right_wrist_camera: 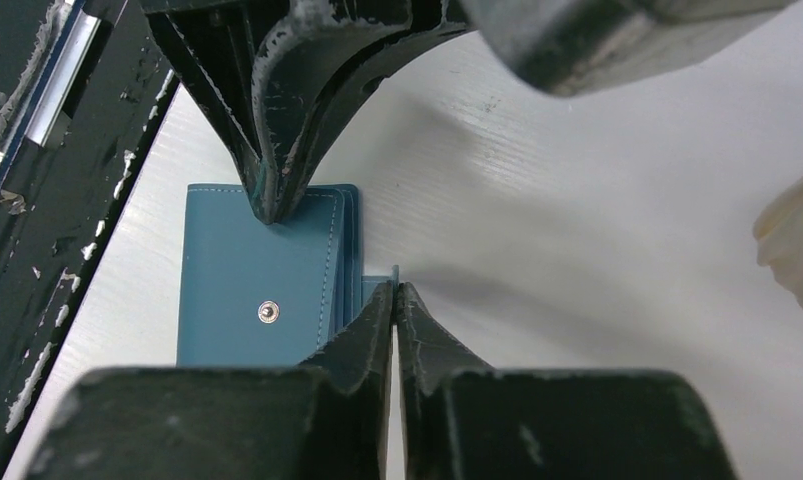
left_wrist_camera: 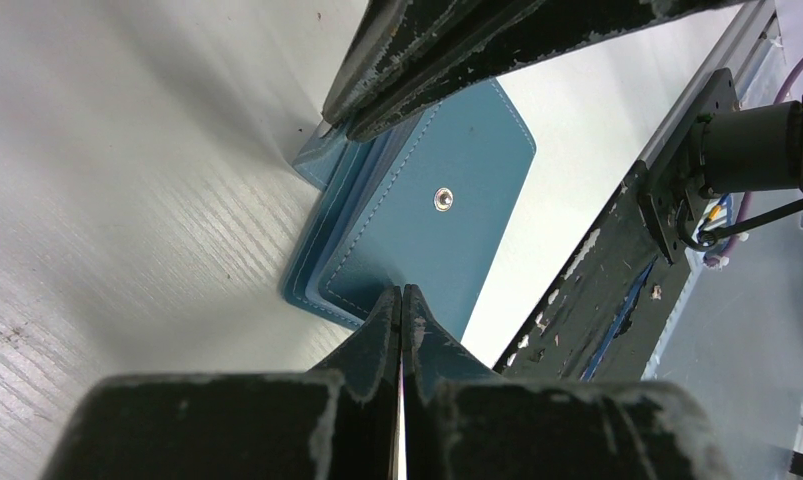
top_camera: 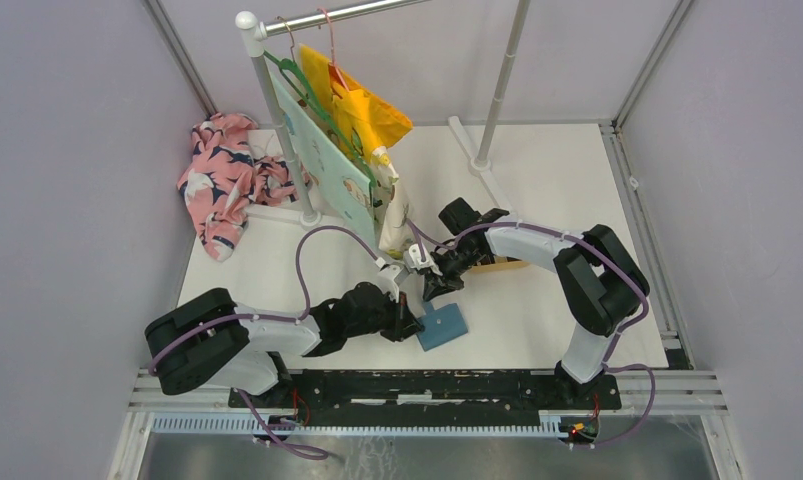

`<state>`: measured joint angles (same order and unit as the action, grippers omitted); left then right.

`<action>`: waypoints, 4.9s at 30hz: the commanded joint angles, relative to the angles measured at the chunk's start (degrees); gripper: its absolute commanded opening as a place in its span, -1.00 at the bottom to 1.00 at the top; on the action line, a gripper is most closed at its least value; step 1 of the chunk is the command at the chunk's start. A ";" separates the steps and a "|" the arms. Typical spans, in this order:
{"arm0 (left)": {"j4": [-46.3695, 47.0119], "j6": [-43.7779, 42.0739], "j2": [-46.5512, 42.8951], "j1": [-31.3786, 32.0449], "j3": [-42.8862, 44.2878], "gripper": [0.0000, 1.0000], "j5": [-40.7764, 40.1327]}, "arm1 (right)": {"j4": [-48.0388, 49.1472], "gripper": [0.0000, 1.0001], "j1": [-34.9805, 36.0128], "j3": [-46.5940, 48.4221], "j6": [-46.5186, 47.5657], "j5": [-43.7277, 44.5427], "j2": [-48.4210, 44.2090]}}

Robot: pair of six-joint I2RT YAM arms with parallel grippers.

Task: Put the credit cards into the card holder
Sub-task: Close the card holder at the center of the board.

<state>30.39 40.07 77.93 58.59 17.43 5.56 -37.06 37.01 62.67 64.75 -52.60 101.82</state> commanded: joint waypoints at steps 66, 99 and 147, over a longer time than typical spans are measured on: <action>-6.74 9.58 6.12 0.12 6.36 -0.97 -2.59 | 7.02 -1.00 2.61 -17.24 3.99 6.46 -16.77; -7.19 9.94 6.69 0.21 6.21 -0.96 -2.88 | 1.43 -1.00 4.09 -18.26 11.14 8.13 -17.17; -8.00 9.67 4.19 0.17 7.38 -0.96 -1.01 | -3.25 -1.00 7.54 -29.42 22.42 20.17 -18.39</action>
<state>25.74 49.65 83.33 58.74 23.86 6.04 -28.62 43.88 38.48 89.03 -40.12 80.66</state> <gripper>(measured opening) 0.026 0.005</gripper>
